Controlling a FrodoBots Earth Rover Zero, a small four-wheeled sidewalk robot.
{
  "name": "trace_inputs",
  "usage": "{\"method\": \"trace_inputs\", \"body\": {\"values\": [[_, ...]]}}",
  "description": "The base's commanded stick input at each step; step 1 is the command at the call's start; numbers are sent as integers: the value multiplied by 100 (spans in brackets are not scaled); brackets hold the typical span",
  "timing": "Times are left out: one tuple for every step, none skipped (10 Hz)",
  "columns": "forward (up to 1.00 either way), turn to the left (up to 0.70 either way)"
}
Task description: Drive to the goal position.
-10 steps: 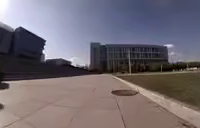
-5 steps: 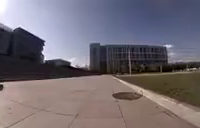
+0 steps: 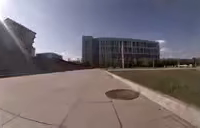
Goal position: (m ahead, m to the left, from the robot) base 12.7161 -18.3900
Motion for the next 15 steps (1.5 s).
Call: {"method": "trace_inputs", "body": {"values": [[70, 0], [70, 0], [70, 0], [70, 0], [70, 0], [70, 0], [70, 0], [70, 0], [70, 0], [70, 0], [70, 0], [70, 0], [70, 0], [70, 0], [70, 0]]}}
